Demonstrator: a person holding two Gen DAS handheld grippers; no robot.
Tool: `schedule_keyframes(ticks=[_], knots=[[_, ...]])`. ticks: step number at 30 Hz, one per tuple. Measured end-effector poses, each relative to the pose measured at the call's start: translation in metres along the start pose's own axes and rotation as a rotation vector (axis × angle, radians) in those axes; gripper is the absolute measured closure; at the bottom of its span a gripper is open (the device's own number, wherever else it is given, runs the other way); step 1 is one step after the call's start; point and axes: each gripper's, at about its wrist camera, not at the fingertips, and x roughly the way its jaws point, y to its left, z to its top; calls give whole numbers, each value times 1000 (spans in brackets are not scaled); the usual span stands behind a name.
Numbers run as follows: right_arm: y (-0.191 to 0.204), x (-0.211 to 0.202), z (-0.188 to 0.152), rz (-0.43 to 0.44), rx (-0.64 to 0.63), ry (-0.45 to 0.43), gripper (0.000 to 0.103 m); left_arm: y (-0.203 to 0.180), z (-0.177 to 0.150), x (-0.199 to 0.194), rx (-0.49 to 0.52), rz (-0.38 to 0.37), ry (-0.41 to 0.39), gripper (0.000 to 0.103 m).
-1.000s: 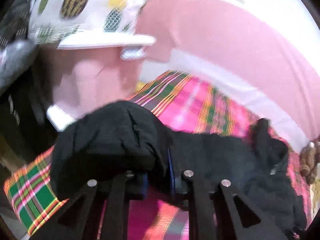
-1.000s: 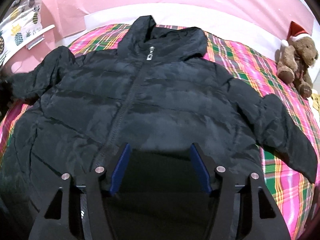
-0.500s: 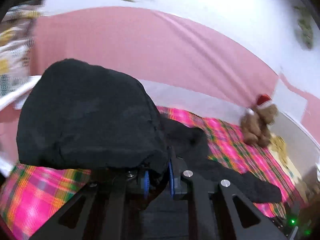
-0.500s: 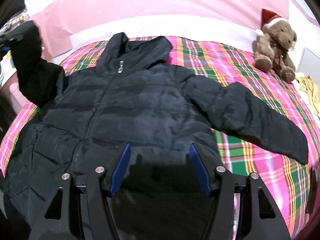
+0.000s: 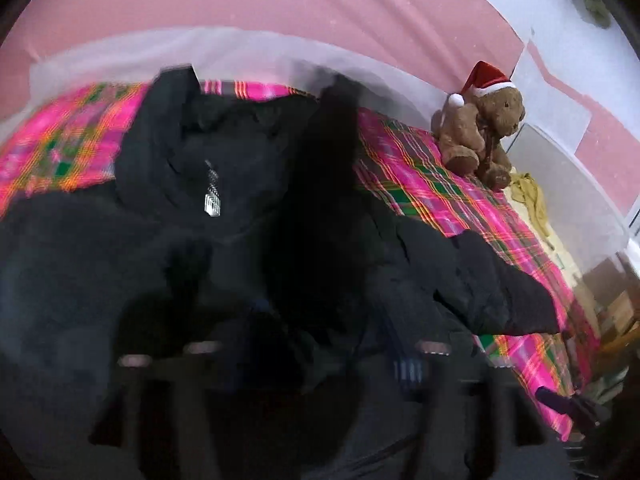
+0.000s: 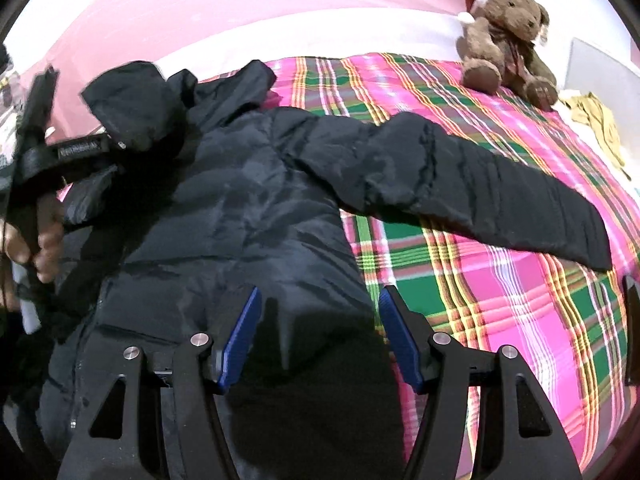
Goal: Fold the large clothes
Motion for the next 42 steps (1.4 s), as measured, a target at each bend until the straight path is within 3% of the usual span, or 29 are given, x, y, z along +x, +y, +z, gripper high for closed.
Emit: schedule_keyframes(ticks=[5, 9, 11, 13, 16, 19, 21, 23, 25, 29, 31, 33, 37, 42], knots=[[-8, 0, 1, 7, 30, -6, 41, -28, -1, -10, 25, -70, 17, 20], [-2, -9, 9, 31, 29, -37, 41, -24, 5, -52, 59, -110, -55, 20], [6, -12, 17, 56, 20, -54, 41, -3, 14, -74, 63, -63, -114, 20], [14, -7, 27, 77, 10, -60, 41, 28, 25, -83, 59, 48, -148, 20], [32, 11, 46, 130, 1, -38, 41, 85, 35, -85, 16, 207, -142, 21], [55, 38, 65, 159, -34, -18, 42, 147, 36, -75, -69, 298, -95, 28], [68, 64, 76, 164, -58, 9, 52, 178, 27, -63, -137, 315, -51, 34], [77, 95, 88, 148, -75, 58, 54, 196, 14, -50, -184, 318, -24, 34], [81, 126, 98, 126, -86, 95, 54, 197, 5, -46, -181, 313, -32, 34], [73, 161, 122, 94, -69, 89, 54, 186, 1, -48, -141, 331, -23, 34], [72, 164, 130, 90, -48, 105, 54, 184, 6, -58, -147, 312, -15, 34], [70, 149, 131, 95, -36, 92, 54, 186, 14, -72, -141, 280, -56, 34], [70, 117, 143, 116, -32, -4, 54, 186, 40, -77, -74, 344, -114, 34], [76, 152, 162, 59, -66, 49, 54, 214, 41, -28, -119, 419, -23, 37]])
